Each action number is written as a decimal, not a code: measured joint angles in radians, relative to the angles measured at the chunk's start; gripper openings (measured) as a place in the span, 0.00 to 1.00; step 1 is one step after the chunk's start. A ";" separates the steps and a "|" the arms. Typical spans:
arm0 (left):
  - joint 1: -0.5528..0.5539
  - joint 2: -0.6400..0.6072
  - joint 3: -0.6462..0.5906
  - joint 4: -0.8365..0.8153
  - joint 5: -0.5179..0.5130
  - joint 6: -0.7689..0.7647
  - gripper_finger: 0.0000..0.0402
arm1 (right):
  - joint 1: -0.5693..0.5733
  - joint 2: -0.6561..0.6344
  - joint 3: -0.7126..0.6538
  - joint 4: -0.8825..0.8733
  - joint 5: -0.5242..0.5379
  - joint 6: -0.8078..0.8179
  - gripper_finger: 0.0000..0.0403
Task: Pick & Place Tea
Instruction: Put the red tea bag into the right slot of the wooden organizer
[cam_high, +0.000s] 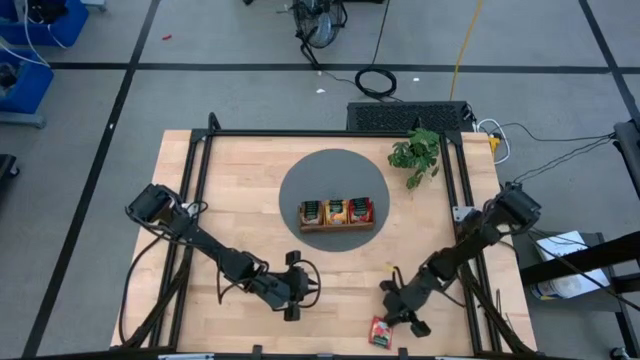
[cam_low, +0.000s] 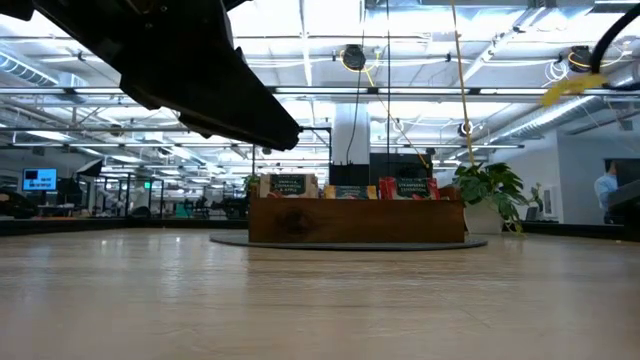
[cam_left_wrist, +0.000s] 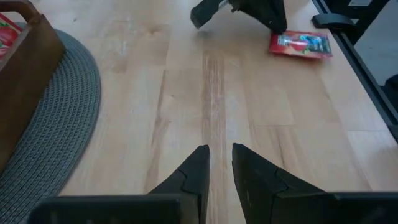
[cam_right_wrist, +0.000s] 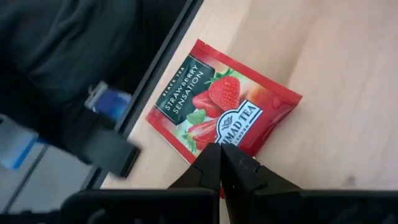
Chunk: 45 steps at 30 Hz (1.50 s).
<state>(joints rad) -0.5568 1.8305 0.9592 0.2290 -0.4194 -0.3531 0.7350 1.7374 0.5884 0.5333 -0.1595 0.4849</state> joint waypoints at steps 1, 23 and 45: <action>0.000 0.000 0.000 0.000 0.000 0.000 0.18 | -0.014 0.011 0.000 0.001 0.005 -0.001 0.00; 0.087 0.220 0.054 0.327 0.340 0.006 0.18 | -0.151 0.021 -0.012 -0.065 0.631 0.140 0.00; 0.169 0.375 0.283 0.086 0.159 -0.092 0.18 | -0.043 0.030 -0.014 0.163 0.391 0.163 0.00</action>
<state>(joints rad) -0.3877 2.2059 1.2427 0.3149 -0.2607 -0.4449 0.6922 1.7676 0.5739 0.6964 0.2317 0.6480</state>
